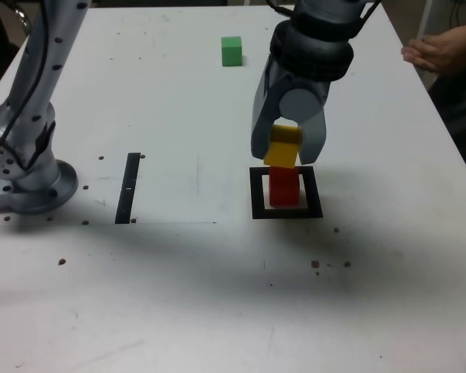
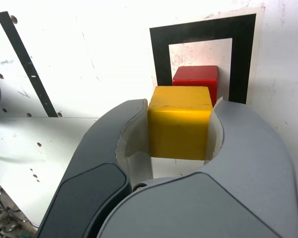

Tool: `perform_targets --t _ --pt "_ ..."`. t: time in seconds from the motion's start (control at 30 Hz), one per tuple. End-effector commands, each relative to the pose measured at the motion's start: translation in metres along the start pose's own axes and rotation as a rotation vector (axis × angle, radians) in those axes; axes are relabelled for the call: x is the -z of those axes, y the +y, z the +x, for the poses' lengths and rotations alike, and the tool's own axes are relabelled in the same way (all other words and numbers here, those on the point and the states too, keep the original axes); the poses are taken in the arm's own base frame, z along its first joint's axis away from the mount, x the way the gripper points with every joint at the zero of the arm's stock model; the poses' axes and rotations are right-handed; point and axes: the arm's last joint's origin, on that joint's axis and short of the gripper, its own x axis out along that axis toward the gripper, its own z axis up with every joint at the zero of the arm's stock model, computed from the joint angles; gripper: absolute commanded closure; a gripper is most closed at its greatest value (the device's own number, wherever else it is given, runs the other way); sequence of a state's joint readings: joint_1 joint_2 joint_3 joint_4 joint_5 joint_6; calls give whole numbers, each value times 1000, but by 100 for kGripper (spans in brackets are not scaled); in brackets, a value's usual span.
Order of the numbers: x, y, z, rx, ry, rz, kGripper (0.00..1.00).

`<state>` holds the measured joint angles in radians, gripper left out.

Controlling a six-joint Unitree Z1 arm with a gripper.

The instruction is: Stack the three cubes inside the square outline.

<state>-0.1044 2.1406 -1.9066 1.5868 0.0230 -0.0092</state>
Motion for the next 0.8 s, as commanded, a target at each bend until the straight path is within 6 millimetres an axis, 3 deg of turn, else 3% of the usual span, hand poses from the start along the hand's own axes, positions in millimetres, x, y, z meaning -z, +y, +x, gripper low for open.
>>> perform_targets --t 0.0,0.57,0.63,0.77 --pt "-3 0 4 2 14 -2 75" --pt "-14 -1 18 16 30 0 74" --pt "-14 -1 19 16 31 5 63" --pt "-14 -1 19 14 32 17 21"
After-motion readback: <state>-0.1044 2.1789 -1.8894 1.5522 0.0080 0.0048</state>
